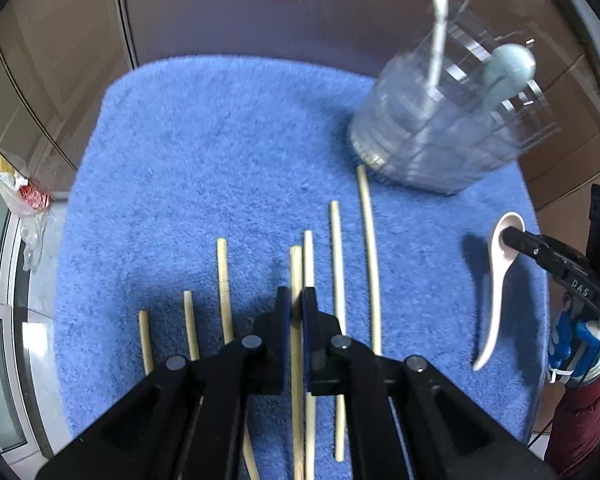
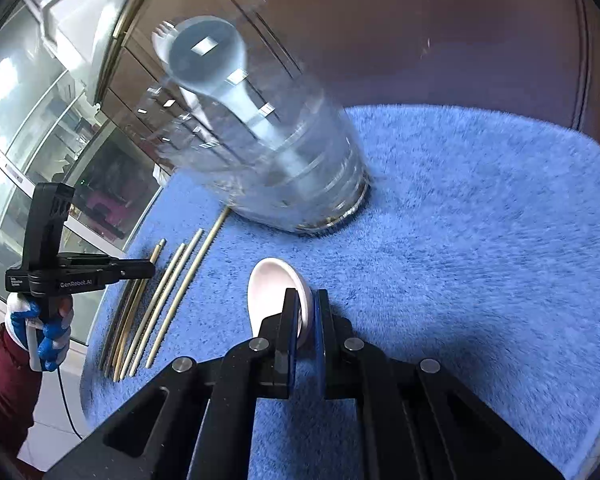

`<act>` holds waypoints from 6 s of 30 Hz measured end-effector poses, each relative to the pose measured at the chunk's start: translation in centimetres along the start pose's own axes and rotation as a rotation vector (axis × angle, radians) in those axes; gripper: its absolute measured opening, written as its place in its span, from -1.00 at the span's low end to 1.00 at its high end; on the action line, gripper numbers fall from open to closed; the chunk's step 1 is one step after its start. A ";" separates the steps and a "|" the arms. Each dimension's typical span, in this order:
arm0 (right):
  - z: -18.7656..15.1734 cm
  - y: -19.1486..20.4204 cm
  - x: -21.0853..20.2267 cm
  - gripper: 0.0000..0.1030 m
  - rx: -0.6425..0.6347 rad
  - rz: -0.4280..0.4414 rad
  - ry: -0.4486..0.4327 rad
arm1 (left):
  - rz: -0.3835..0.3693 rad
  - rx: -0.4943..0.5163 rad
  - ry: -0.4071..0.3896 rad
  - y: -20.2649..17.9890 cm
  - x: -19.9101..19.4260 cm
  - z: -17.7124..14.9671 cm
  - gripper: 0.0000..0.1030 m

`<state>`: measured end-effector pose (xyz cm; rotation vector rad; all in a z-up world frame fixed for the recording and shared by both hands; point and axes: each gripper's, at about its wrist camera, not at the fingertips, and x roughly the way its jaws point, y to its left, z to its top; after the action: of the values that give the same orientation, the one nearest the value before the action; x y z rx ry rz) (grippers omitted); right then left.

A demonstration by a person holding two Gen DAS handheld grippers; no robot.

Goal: Organize utensils
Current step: 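Grasp a wooden chopstick with the left tool while the right tool grasps the pink spoon, then carry chopstick and pink spoon into the holder and open both tools, then grasp another chopstick with the left tool while the right tool grasps a chopstick, then lift both held chopsticks up toward the clear holder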

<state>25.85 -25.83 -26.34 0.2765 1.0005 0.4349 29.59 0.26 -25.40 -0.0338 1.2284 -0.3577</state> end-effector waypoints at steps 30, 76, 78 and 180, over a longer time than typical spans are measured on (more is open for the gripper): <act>7.6 14.8 -13.7 -0.86 -0.353 -0.479 -0.781 | -0.079 -0.098 -1.037 -9.9 -19.7 7.8 -0.90; -4.1 13.5 -10.5 -0.10 -0.099 -0.281 -0.655 | 0.086 -0.122 -0.834 -3.3 -17.0 -3.8 -0.46; -4.9 13.7 -10.2 -0.09 -0.102 -0.267 -0.631 | 0.086 -0.143 -0.806 -2.3 -17.0 -5.0 -0.46; -6.9 17.4 -5.3 -0.90 -0.144 -0.032 -0.268 | 0.037 -0.221 -0.281 3.9 -13.5 -10.6 -0.91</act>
<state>13.57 -12.83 -18.61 0.1834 0.7066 0.4261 16.91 9.59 -17.48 -0.2433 0.9839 -0.1768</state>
